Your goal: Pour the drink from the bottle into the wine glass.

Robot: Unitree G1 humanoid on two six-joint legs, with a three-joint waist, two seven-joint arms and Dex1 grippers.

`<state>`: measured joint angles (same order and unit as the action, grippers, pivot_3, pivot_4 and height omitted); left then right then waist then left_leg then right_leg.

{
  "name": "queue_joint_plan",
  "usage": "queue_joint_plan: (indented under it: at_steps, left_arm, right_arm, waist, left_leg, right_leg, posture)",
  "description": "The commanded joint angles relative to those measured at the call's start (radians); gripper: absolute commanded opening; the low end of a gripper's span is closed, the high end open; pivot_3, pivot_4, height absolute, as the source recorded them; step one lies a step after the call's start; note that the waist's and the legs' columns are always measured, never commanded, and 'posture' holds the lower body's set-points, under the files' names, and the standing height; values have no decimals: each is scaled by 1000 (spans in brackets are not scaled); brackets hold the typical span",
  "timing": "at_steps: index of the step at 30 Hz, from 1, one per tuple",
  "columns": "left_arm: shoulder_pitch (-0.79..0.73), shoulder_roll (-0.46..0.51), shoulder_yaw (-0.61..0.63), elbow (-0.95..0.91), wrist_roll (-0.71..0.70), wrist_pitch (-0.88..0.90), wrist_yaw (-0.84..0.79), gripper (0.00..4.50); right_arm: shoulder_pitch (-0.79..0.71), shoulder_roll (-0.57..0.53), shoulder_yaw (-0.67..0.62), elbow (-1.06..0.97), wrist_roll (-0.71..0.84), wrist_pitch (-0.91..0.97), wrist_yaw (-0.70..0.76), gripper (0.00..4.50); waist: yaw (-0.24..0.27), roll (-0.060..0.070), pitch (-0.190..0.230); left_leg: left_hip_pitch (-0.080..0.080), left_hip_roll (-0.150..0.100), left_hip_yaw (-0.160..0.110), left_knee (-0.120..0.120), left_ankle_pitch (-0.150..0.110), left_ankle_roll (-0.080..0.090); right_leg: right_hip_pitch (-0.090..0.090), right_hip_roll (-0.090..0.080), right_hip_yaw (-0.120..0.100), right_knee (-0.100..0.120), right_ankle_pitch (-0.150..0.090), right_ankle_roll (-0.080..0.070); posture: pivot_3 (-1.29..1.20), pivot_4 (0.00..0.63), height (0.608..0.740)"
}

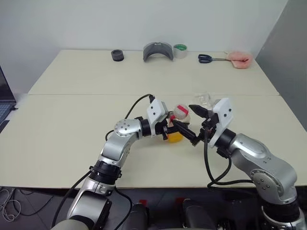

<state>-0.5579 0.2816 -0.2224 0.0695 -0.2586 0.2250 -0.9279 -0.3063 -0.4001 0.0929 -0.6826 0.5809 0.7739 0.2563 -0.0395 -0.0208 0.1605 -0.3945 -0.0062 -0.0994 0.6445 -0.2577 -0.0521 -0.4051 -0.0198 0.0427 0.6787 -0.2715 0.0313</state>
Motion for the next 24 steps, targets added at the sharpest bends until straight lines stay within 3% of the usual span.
queue_joint_plan:
  at_steps: [1, 10, 18, 24]
  left_arm:
    - [-20, 1, 12, -30, -5, -27, -5, 1850]
    - [1, 11, 14, -55, -1, -21, 11, 1850]
    - [8, 22, 17, -71, -5, -9, 22, 1850]
    - [-1, 28, 23, -82, -18, 7, 19, 1849]
  right_arm:
    - [-33, 29, 12, 15, -32, -32, -4, 4500]
    - [-41, 52, 15, 51, -64, -62, 44, 4500]
    - [-31, 53, 25, 50, -77, -90, 93, 1858]
    - [-46, -13, 71, 93, -86, -130, 236, 1858]
  waist:
    - [0, 0, 0]
    - [0, 0, 0]
    - [0, 0, 0]
    - [0, 0, 0]
  left_leg:
    - [0, 0, 0, 0, 0, 0]
    - [0, 0, 0, 0, 0, 0]
    - [0, 0, 0, 0, 0, 0]
    - [0, 0, 0, 0, 0, 0]
  right_leg:
    - [0, 0, 0, 0, 0, 0]
    - [0, 0, 0, 0, 0, 0]
    - [0, 0, 0, 0, 0, 0]
    - [0, 0, 0, 0, 0, 0]
  posture:
    - [0, 150, 740]
    - [0, 150, 740]
    - [0, 150, 740]
    - [0, 150, 740]
